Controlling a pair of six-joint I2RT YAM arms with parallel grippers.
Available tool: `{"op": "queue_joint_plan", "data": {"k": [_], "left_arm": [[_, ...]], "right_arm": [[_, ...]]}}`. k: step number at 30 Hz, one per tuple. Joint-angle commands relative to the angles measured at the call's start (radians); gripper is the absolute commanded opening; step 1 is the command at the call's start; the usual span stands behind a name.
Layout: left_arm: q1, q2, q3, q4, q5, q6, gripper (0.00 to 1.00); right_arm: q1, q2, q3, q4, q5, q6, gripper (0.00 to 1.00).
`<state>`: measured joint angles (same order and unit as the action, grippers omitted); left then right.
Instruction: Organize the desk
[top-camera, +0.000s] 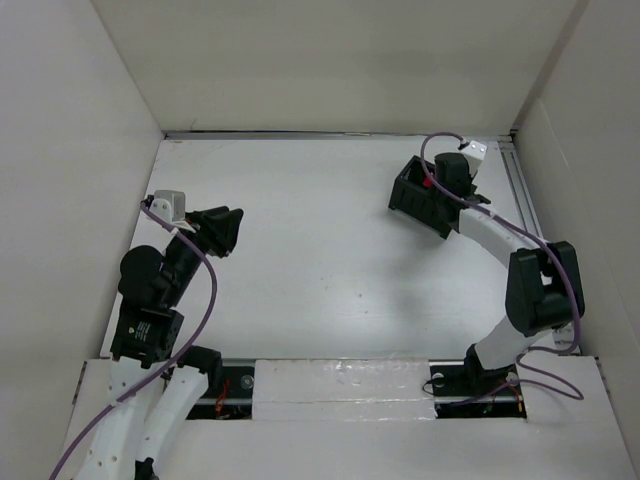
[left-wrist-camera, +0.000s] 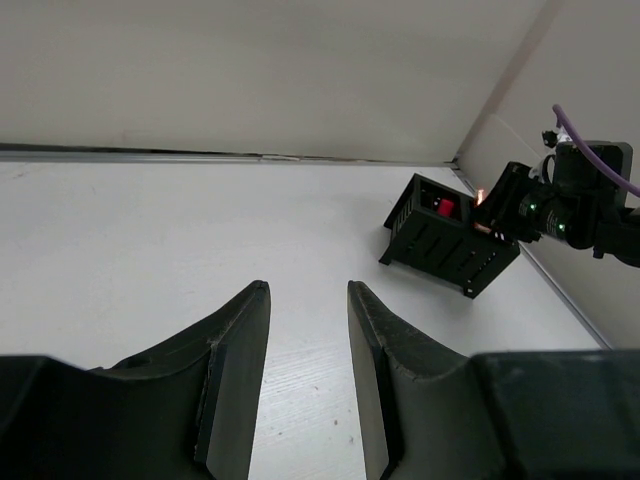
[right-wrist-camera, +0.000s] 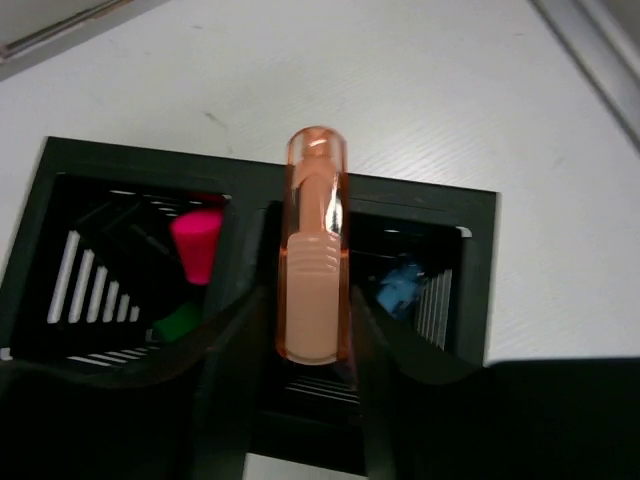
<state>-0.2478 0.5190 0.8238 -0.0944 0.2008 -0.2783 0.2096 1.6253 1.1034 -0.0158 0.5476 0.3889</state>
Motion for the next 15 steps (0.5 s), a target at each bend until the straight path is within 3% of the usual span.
{"op": "queue_joint_plan", "data": {"k": [1,4,7,13,15], "left_arm": [[-0.004,-0.001,-0.005,0.048,-0.004,0.002,0.33],[-0.004,0.003,-0.002,0.041,0.002,0.002,0.33],[-0.004,-0.001,-0.003,0.045,-0.007,0.002,0.33],[-0.004,0.004,-0.005,0.045,-0.012,0.004,0.34],[-0.004,0.013,-0.002,0.038,-0.012,0.005,0.37]], "right_arm": [[0.03,-0.047,-0.007,0.02,0.04,0.039,0.48],[0.03,-0.056,0.001,-0.008,0.034,0.041,0.61],[0.03,-0.094,0.001,-0.024,0.029,0.045,0.66],[0.089,-0.248,-0.007,0.005,-0.005,0.002,0.69],[0.131,-0.322,-0.03,0.048,-0.012,-0.028,0.65]]}}
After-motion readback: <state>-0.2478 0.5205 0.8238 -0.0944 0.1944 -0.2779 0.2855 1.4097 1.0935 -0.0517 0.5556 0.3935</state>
